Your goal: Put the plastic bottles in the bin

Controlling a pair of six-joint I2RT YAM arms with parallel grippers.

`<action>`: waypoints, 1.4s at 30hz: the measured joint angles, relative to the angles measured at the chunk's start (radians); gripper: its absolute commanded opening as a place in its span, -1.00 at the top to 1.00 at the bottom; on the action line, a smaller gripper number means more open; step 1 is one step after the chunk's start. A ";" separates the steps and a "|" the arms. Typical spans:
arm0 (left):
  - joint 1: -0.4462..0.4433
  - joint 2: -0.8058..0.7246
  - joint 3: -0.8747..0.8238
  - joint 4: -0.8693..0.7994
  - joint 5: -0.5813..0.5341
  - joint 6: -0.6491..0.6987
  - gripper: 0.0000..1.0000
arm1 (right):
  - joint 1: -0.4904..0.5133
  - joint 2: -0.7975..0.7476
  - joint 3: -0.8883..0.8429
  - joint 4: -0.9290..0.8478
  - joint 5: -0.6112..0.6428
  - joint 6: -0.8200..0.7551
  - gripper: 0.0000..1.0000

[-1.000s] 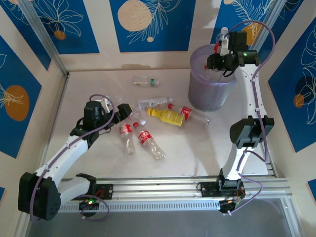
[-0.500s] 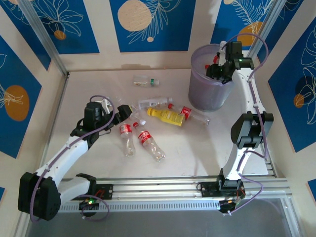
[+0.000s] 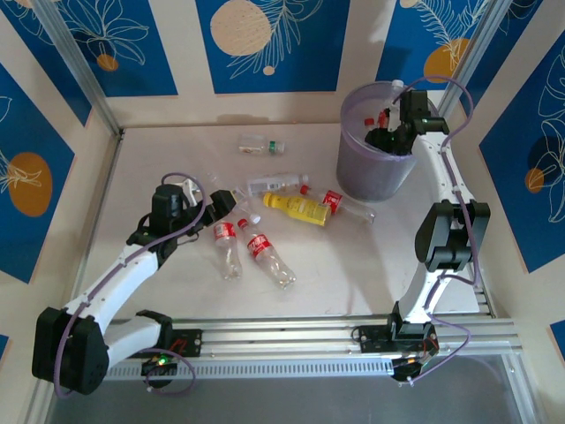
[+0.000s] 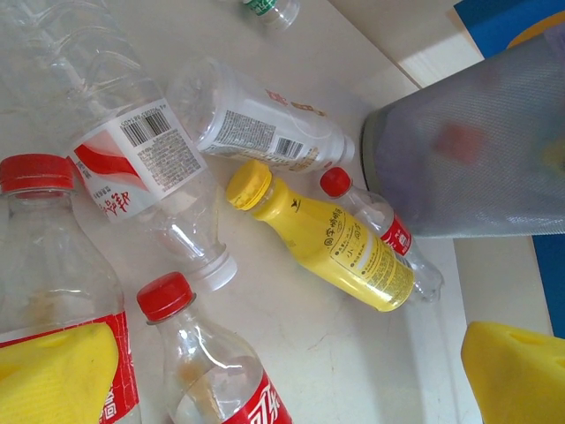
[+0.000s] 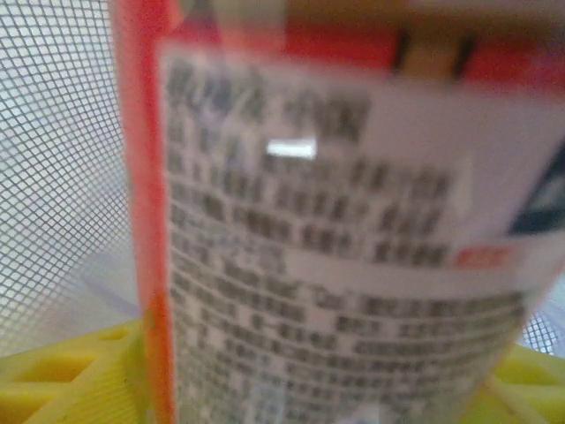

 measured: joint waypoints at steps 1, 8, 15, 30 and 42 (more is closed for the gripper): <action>0.000 0.000 0.000 0.000 0.000 0.000 -0.99 | -0.002 0.000 -0.001 -0.001 0.000 0.002 -0.56; 0.001 0.002 0.000 -0.001 -0.003 0.001 -1.00 | -0.001 -0.012 0.000 -0.001 -0.004 0.002 -0.73; 0.002 0.001 0.000 -0.021 -0.024 0.010 -1.00 | 0.008 -0.023 0.063 -0.048 -0.006 -0.005 -0.84; 0.002 0.002 0.015 -0.124 -0.065 0.079 -1.00 | 0.163 -0.150 0.237 -0.121 0.031 -0.027 -0.85; -0.003 0.004 0.031 -0.225 -0.100 0.121 -0.91 | 0.448 -0.251 0.171 -0.163 0.036 -0.032 -0.84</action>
